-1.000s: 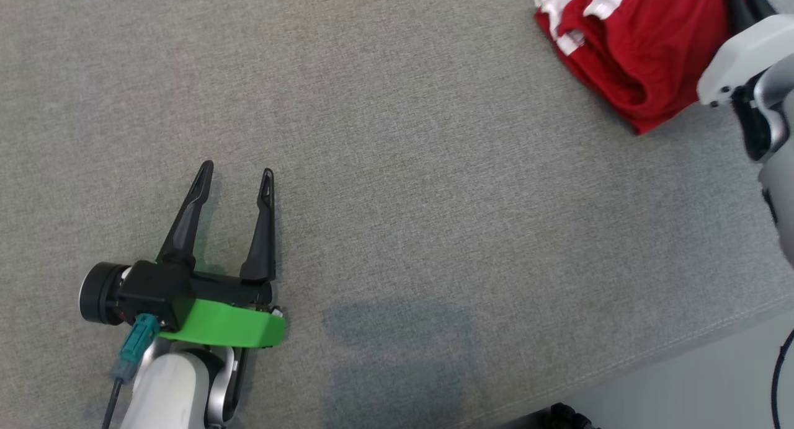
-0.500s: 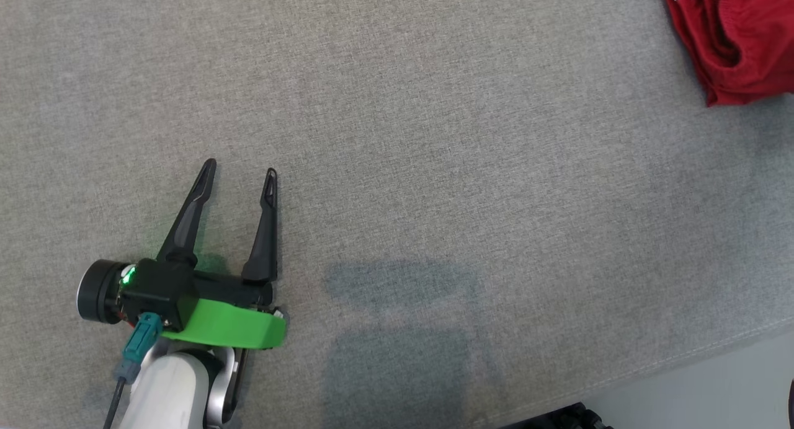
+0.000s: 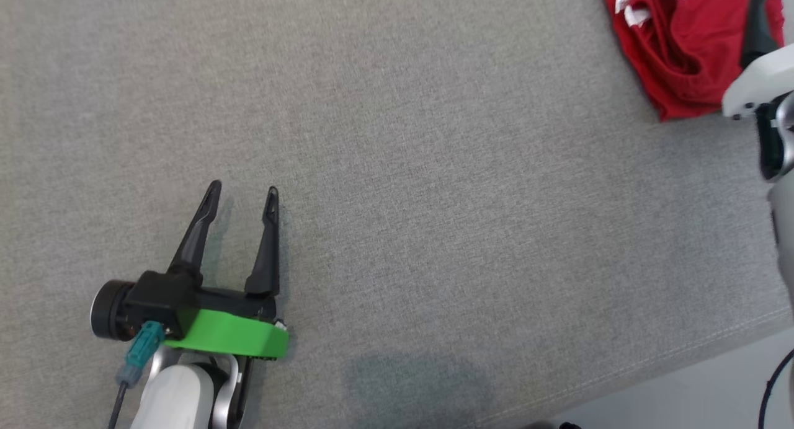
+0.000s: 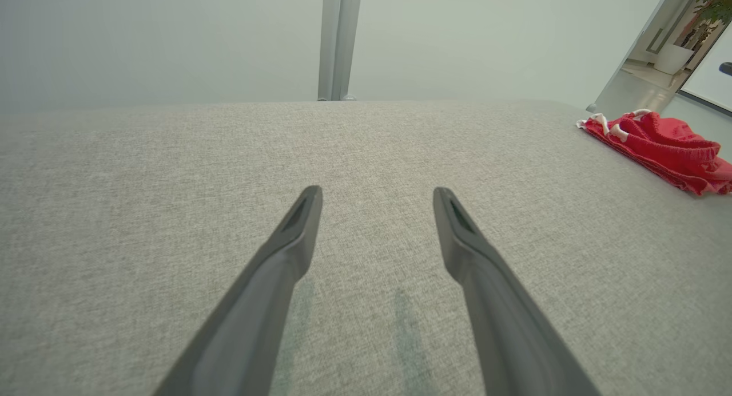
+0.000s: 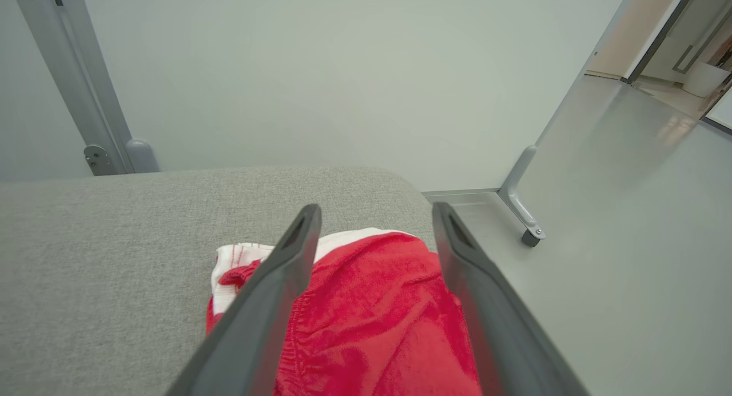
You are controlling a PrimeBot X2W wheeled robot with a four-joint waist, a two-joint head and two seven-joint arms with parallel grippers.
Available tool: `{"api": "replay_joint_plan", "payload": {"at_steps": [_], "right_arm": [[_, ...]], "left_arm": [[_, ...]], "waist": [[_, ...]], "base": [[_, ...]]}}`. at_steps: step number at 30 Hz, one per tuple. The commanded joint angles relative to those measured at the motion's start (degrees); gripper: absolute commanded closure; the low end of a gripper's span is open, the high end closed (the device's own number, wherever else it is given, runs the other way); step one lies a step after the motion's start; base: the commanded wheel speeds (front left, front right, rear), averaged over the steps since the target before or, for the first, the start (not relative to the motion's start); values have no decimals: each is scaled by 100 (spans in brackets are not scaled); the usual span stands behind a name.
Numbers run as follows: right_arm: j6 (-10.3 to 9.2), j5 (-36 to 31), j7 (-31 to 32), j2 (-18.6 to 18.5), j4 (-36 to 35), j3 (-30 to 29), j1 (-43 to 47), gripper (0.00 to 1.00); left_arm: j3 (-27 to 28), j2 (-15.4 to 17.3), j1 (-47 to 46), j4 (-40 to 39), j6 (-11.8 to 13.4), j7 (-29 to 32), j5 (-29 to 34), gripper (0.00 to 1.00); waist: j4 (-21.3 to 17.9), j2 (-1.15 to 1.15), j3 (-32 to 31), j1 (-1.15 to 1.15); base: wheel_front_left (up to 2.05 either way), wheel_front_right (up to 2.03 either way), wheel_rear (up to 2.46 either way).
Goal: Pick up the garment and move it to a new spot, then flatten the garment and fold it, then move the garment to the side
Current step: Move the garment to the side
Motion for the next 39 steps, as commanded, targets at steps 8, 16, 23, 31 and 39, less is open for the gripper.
{"api": "replay_joint_plan", "payload": {"at_steps": [8,16,23,31,39], "right_arm": [[-4,203,-16,504,-916,759,818,0],[-3,436,-17,939,-1775,908,1879,0],[-3,241,-17,1401,-2646,733,3175,0],[-3,63,-17,1582,-3298,743,4177,0],[-3,263,-17,1592,-3514,908,4372,0]], "left_arm": [[467,-85,332,425,178,-282,-365,0],[791,-239,709,755,202,-364,-594,0],[899,-389,1122,742,143,-369,-559,0],[982,-483,1415,614,94,-371,-540,0],[982,-510,1316,573,56,-371,-476,0]], "waist": [[277,0,-1242,0],[670,0,-1850,0],[1008,0,-2139,0],[1202,0,-2210,0],[1252,0,-2180,0]], "base": [[0,0,0],[0,0,0],[0,0,0],[0,0,0],[0,0,0]]}}
